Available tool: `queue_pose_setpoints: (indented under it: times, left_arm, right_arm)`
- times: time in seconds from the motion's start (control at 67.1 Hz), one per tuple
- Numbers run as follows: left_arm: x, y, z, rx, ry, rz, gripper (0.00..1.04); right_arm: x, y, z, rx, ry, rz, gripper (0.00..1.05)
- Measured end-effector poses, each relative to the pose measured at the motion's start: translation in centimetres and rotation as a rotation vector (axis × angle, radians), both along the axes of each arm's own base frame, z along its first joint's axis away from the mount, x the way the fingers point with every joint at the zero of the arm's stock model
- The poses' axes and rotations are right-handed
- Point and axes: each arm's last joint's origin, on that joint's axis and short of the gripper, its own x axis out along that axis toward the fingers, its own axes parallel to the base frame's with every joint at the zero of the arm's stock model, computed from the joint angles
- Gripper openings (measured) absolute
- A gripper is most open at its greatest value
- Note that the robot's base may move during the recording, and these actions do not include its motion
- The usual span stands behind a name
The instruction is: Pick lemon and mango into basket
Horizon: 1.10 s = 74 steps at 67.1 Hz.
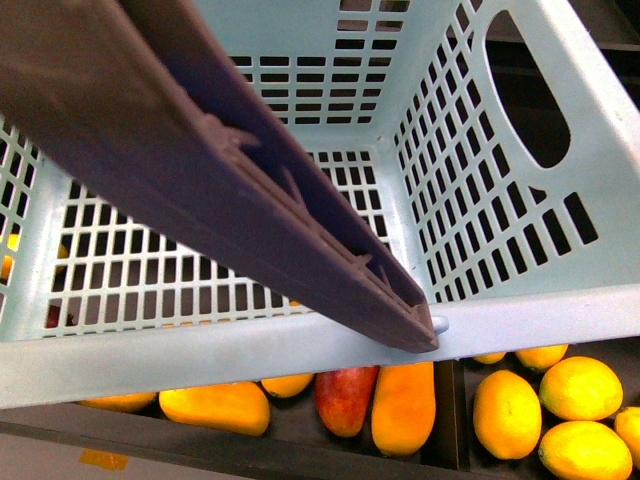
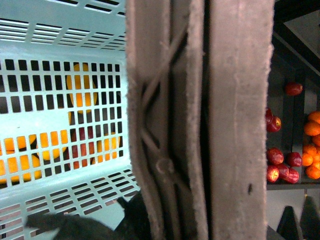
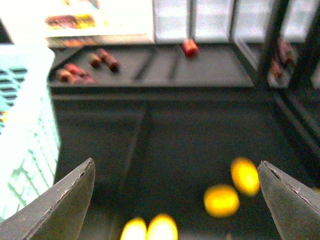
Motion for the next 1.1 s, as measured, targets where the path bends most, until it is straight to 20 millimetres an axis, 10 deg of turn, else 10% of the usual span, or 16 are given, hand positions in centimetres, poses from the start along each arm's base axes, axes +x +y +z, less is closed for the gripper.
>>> queue_pose_setpoints:
  times: [0.134,0.432,0.835,1.103]
  left_arm:
    - [0.0,0.0,0.0,-0.001,0.001,-0.003,0.14]
    - [-0.1,0.0,0.0,0.000,-0.002,-0.003,0.14]
    - [-0.1,0.0,0.0,0.000,-0.002,-0.003,0.14]
    - [-0.1,0.0,0.0,0.000,-0.002,-0.004,0.14]
  right_arm:
    - [1.0,-1.1,-0.6,0.161,0.428,-0.348,0.96]
    - [5.9,-4.4,-2.6,0.217,0.503,-0.451,0.96]
    - [17.4,-6.7,-9.5,0.135,0.740,-0.413,0.96]
    - [25.4,-7.8,-14.1,0.420,0.811,-0.572,0.96]
